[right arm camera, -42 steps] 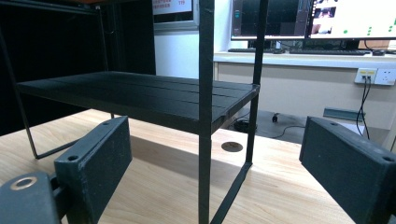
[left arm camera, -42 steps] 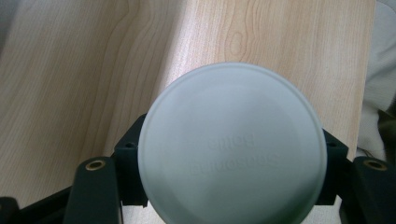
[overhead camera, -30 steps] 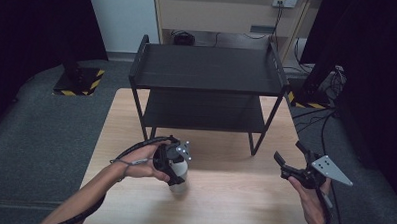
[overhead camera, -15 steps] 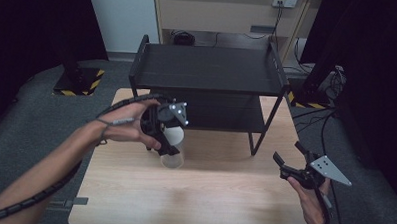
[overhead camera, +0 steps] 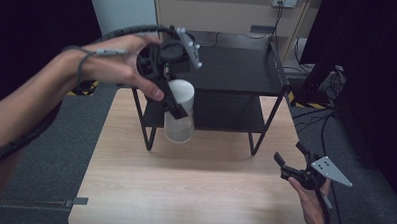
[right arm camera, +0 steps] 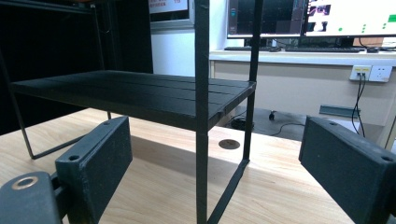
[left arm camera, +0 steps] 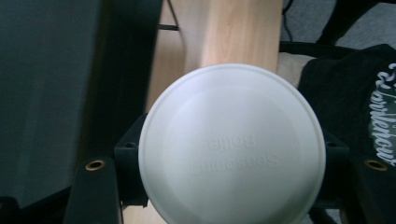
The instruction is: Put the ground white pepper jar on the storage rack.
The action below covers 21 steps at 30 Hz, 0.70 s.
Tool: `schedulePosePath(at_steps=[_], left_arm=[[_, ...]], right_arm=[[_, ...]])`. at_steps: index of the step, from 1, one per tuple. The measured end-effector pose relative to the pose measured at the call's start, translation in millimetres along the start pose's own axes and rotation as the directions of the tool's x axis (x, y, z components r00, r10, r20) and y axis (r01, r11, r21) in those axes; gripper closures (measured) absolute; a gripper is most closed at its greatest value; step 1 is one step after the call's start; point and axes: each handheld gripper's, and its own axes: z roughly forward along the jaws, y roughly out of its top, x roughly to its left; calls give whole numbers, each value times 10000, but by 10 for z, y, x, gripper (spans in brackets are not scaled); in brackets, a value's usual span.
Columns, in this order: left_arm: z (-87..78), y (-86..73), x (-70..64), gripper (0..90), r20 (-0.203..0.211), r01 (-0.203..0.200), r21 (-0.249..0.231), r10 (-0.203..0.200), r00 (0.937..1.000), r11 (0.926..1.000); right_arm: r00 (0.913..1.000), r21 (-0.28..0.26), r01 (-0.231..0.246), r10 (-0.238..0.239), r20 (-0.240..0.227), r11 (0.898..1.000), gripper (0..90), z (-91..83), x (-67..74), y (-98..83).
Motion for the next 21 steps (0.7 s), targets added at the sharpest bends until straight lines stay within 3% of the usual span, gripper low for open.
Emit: schedulePosePath(at_steps=[1, 3, 4, 7, 8, 9, 12, 13, 14, 15, 16, 17, 18, 21], left_arm=[[-81, 94, 16, 326, -445, 55, 1, -54, 9990, 10000], [-136, 164, 78, 326, -689, 206, -93, -212, 9974, 9997], [-136, 164, 78, 326, -689, 206, -93, -212, 9974, 9997], [-158, 294, 280, 326, -752, 507, -110, -514, 9958, 9987], [-158, 294, 280, 326, -752, 507, -110, -514, 9958, 9987], [-141, 347, 399, 326, -751, 789, -151, -798, 9940, 9968], [-123, 397, 516, 326, -805, 1086, -143, -1094, 9907, 9940], [-101, 413, 645, 326, -844, 1505, -261, -1522, 9847, 9883], [-101, 413, 645, 326, -844, 1505, -261, -1522, 9847, 9883], [-76, 427, 752, 326, -987, 1805, -385, -1835, 9780, 9828], [-76, 427, 752, 326, -987, 1805, -385, -1835, 9780, 9828], [-50, 439, 846, 326, -1172, 2065, -510, -2112, 9704, 9771], [-50, 439, 846, 326, -1172, 2065, -510, -2112, 9704, 9771], [6, 444, 1010, 326, -1542, 2815, -732, -2897, 9446, 9568]], right_arm=[[10000, 14, 14, -14, 10, 10000, 94, 1, -2, 1], [10000, 75, 37, -38, 38, 10000, 94, 2, 3, 7], [10000, 75, 37, -38, 38, 10000, 94, 2, 3, 7], [10000, 26, -18, 18, 48, 10000, 95, -7, -1, 3], [10000, 26, -18, 18, 48, 10000, 95, -7, -1, 3], [10000, 8, -14, 14, 82, 10000, 95, -16, -6, 4], [9999, -11, -85, 85, 130, 10000, 95, -25, -8, 0], [9998, -66, -150, 151, 155, 9999, 95, -41, -9, -5], [9998, -66, -150, 151, 155, 9999, 95, -41, -9, -5], [9997, -121, -176, 178, 180, 9998, 96, -52, -10, -7], [9997, -121, -176, 178, 180, 9998, 96, -52, -10, -7], [9996, -146, -208, 211, 190, 9997, 96, -59, -16, -9], [9996, -146, -208, 211, 190, 9997, 96, -59, -16, -9], [9994, -135, -270, 273, 209, 9995, 95, -54, -30, -17]])
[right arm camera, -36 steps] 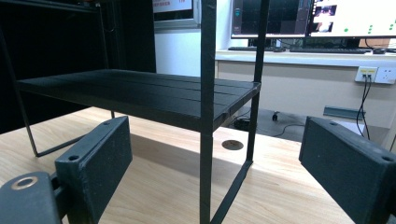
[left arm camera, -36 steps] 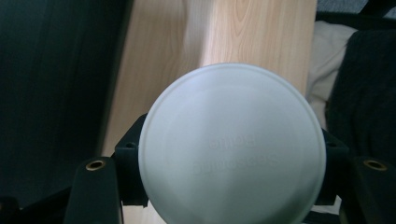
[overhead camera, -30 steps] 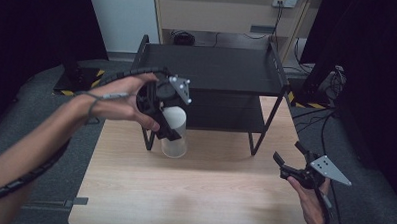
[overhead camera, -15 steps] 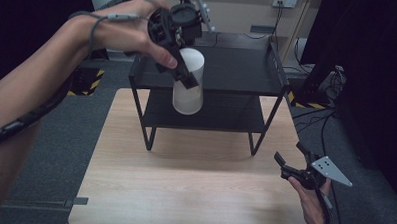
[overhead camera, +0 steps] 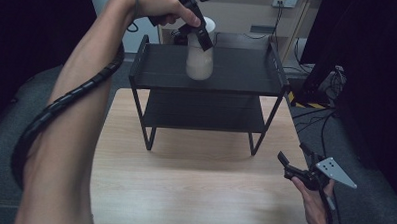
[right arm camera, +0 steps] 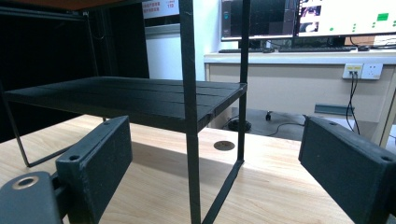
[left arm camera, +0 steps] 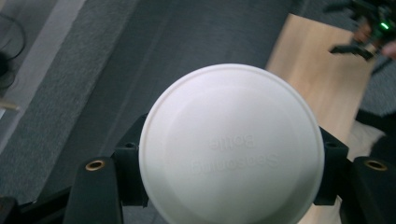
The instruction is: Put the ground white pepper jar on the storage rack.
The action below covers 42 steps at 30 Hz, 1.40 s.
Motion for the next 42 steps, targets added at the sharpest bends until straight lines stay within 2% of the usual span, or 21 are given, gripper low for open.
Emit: schedulePosePath(at_steps=[1, 2, 8, 11, 13, 14, 17, 22, 23, 24, 27, 28, 31, 35, 36, 37, 38, 39, 40, 41, 42], left_arm=[[0, 0, 0, 326, 0, 0, 0, 0, 10000, 10000], [58, 9, 62, 326, -194, 384, 21, -383, 9991, 9993], [233, 62, 208, 327, -480, 953, 328, -937, 9944, 9949], [279, 79, 238, 327, -449, 947, 419, -928, 9947, 9946], [305, 55, 276, 327, -288, 1055, 249, -1048, 9941, 9941], [346, 77, 295, 326, -128, 935, 440, -931, 9956, 9946], [392, 95, 292, 326, -93, 882, 569, -878, 9961, 9945], [432, 44, 313, 324, -100, 1088, 327, -1085, 9940, 9935], [432, 44, 313, 294, -100, 1088, 327, -1085, 9940, 9935], [470, 72, 251, 215, -576, 1168, 620, -1133, 9919, 9912], [512, 83, 239, 85, -751, 1370, 921, -1303, 9886, 9863], [506, 11, 254, 66, -588, 1434, 598, -1399, 9884, 9879], [471, -44, 252, 53, -509, 1438, 339, -1420, 9886, 9890], [295, -153, 214, 48, -491, 1201, -164, -1208, 9915, 9926], [178, -248, 202, 49, -415, 1149, -613, -1176, 9922, 9915], [178, -248, 202, 48, -415, 1149, -613, -1176, 9922, 9915], [48, -371, 200, 43, -315, 1228, -1068, -1268, 9914, 9867], [48, -371, 200, 39, -315, 1228, -1068, -1268, 9914, 9867], [-78, -486, 154, 41, -459, 1245, -1386, -1320, 9902, 9825], [-78, -486, 154, 40, -459, 1245, -1386, -1320, 9902, 9825], [-198, -599, 98, 42, -581, 1181, -1549, -1284, 9900, 9808]], right_arm=[[10000, 0, 0, 0, 0, 10000, 95, 0, 0, 0], [10000, -13, 6, -6, 5, 10000, 96, -1, -3, -1], [10000, -24, -9, 9, 20, 10000, 96, -6, -6, -3], [10000, -5, -1, 1, 8, 10000, 96, -6, -5, -1], [10000, -14, 17, -17, 13, 10000, 96, -8, -2, 0], [10000, -19, 3, -3, 27, 10000, 95, -9, -5, -2], [10000, -30, -23, 23, 46, 10000, 95, -13, -9, -3], [10000, -65, -43, 44, 37, 10000, 96, -21, -9, -1], [10000, -65, -43, 44, 37, 10000, 96, -21, -9, -1], [10000, -66, -56, 57, 25, 10000, 96, -20, -10, -2], [10000, -27, -55, 55, 20, 10000, 96, -12, -11, -1], [10000, -9, -68, 68, -5, 10000, 96, -8, -8, -1], [10000, -6, -21, 21, -26, 10000, 96, -9, -5, 2], [10000, 13, -62, 62, 27, 10000, 96, -10, -6, 2], [9999, 18, -92, 92, 46, 10000, 97, -10, -9, 1], [9999, 18, -92, 92, 46, 10000, 97, -10, -9, 1], [9999, 4, -123, 123, 51, 9999, 97, -12, -8, 0], [9999, 4, -123, 123, 51, 9999, 97, -12, -8, 0], [9999, -11, -112, 112, 41, 9999, 97, -14, -6, 1], [9999, -11, -112, 112, 41, 9999, 97, -14, -6, 1], [9999, 5, -101, 101, 39, 9999, 98, -15, -2, 3]])
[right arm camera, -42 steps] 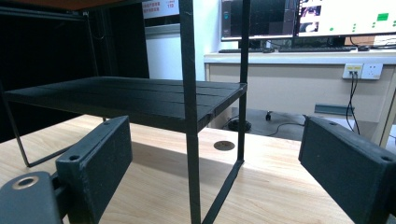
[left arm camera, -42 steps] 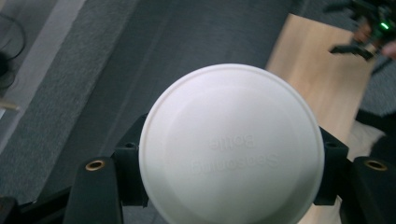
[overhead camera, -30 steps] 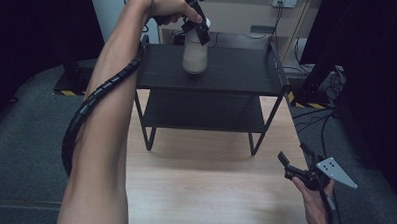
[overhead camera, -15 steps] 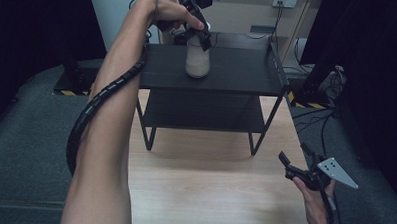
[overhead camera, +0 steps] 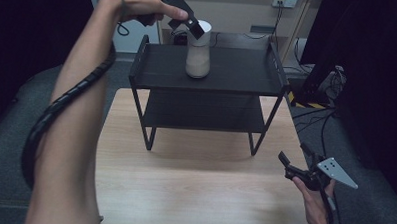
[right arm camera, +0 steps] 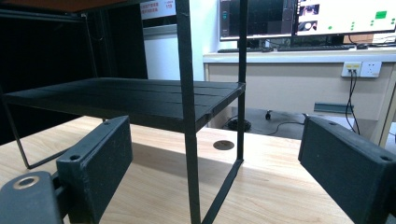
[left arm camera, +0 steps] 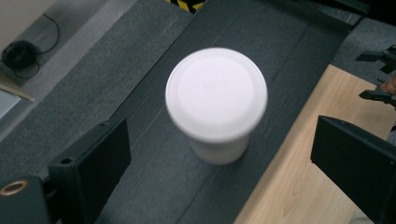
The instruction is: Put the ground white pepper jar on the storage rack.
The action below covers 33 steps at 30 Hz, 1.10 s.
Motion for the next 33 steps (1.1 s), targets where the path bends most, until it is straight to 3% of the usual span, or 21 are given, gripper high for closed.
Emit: schedulePosePath(at_steps=[1, 2, 5, 6, 8, 10, 11, 12, 13, 14, 15, 17, 18, 22, 23, 25, 26, 27, 32, 33], left_arm=[[0, 0, 0, 43, 0, 0, 0, 0, 10000, 10000], [-130, -122, -32, 43, 6, -205, -219, 206, 9998, 9995], [-244, -242, -93, 46, -100, -417, -336, 414, 9991, 9986], [-339, -392, -138, 48, 1, -569, -516, 570, 9984, 9970], [-370, -453, -165, 50, -25, -594, -607, 594, 9982, 9964], [-488, -708, -278, 49, -200, -748, -823, 734, 9971, 9938], [-488, -708, -278, 50, -200, -748, -823, 734, 9971, 9938], [-553, -886, -314, 50, -194, -586, -1113, 568, 9982, 9921], [-553, -886, -314, 50, -194, -586, -1113, 568, 9982, 9921], [-617, -1057, -356, 49, -272, -445, -1348, 412, 9988, 9899], [-617, -1057, -356, 48, -272, -445, -1348, 412, 9988, 9899], [-687, -1278, -414, 45, -294, -423, -1492, 383, 9988, 9879], [-687, -1278, -414, 40, -294, -423, -1492, 383, 9988, 9879], [-750, -1588, -511, 26, -181, -398, -1624, 374, 9991, 9859], [-750, -1588, -511, 25, -181, -398, -1624, 374, 9991, 9859], [-769, -1719, -564, 24, -205, -363, -1844, 330, 9992, 9822], [-782, -1861, -580, 28, -50, -317, -2129, 313, 9995, 9766], [-782, -1861, -580, 30, -50, -317, -2129, 313, 9995, 9766], [-791, -2229, -621, 31, 2, 28, -2623, -29, 10000, 9650], [-791, -2229, -621, 30, 2, 28, -2623, -29, 10000, 9650]], right_arm=[[10000, 0, 0, 0, 0, 10000, 98, 0, 0, 0], [10000, 10, -11, 11, 3, 10000, 98, 2, 2, 1], [10000, 32, -6, 6, -7, 10000, 98, 7, 4, 1], [10000, 35, -30, 30, -29, 10000, 98, 11, 8, 1], [10000, 21, -11, 12, -58, 10000, 98, 16, 12, 1], [9999, 30, -8, 8, -103, 10000, 98, 19, 18, 3], [9999, 30, -8, 8, -103, 10000, 98, 19, 18, 3], [9999, 36, 7, -7, -157, 10000, 98, 23, 21, 3], [9999, 36, 7, -7, -157, 10000, 98, 23, 21, 3], [9999, 57, 2, -1, -173, 10000, 98, 26, 21, 3], [9999, 57, 2, -1, -173, 10000, 98, 26, 21, 3], [9998, 52, 26, -25, -172, 10000, 98, 26, 23, 4], [9998, 52, 26, -25, -172, 10000, 98, 26, 23, 4], [9999, 72, 37, -36, -164, 10000, 98, 28, 35, 4], [9999, 72, 37, -36, -164, 10000, 98, 28, 35, 4], [9998, 104, 75, -74, -164, 9999, 98, 33, 39, 5], [9998, 126, 83, -81, -179, 9999, 98, 35, 44, 5], [9998, 126, 83, -81, -179, 9999, 98, 35, 44, 5], [9997, 115, 119, -117, -191, 9999, 98, 31, 61, 5], [9997, 115, 119, -117, -191, 9999, 98, 31, 61, 5]])
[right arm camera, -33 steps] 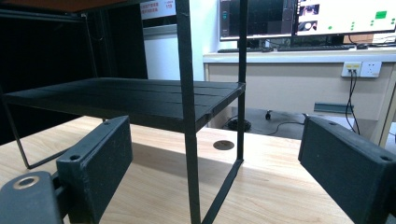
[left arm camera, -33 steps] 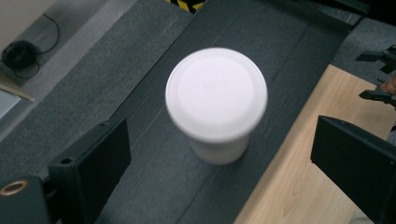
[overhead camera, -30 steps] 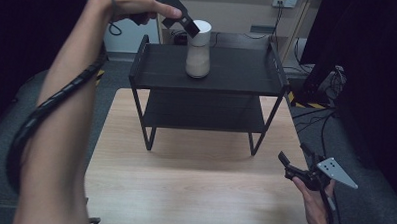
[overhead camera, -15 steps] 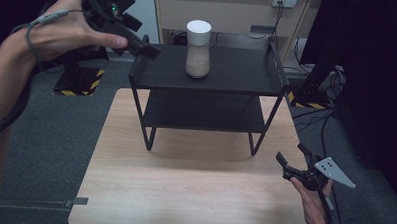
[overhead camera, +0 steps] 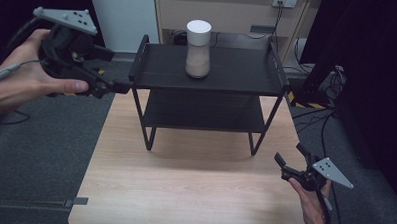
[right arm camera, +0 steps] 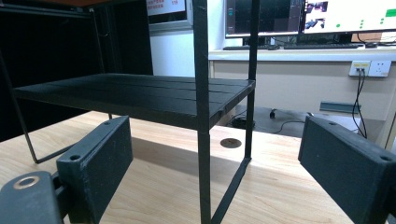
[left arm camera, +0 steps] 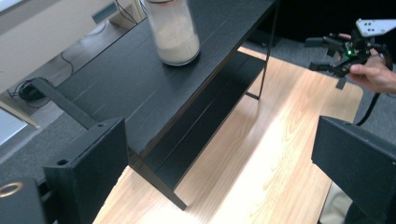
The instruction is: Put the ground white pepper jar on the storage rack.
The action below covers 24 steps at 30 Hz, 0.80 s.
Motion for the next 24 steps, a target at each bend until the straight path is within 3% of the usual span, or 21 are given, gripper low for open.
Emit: schedulePosePath(at_steps=[6, 8, 15, 24], left_arm=[[-71, -176, -111, 19, -5, -189, -142, 188, 9998, 9997], [-111, -275, -171, 20, -4, -251, -456, 251, 9997, 9986], [-153, -473, -204, 20, -10, -167, -806, 167, 9999, 9966], [-153, -515, -189, 21, -102, -99, -786, 92, 9999, 9969]], right_arm=[[10000, 0, -63, 63, 58, 10000, 98, 0, 3, -5], [10000, -1, -55, 55, 51, 10000, 98, 1, 7, -4], [10000, 22, -54, 54, 38, 10000, 98, 2, 11, -4], [10000, 34, -47, 47, 37, 10000, 98, 4, 24, 1]])
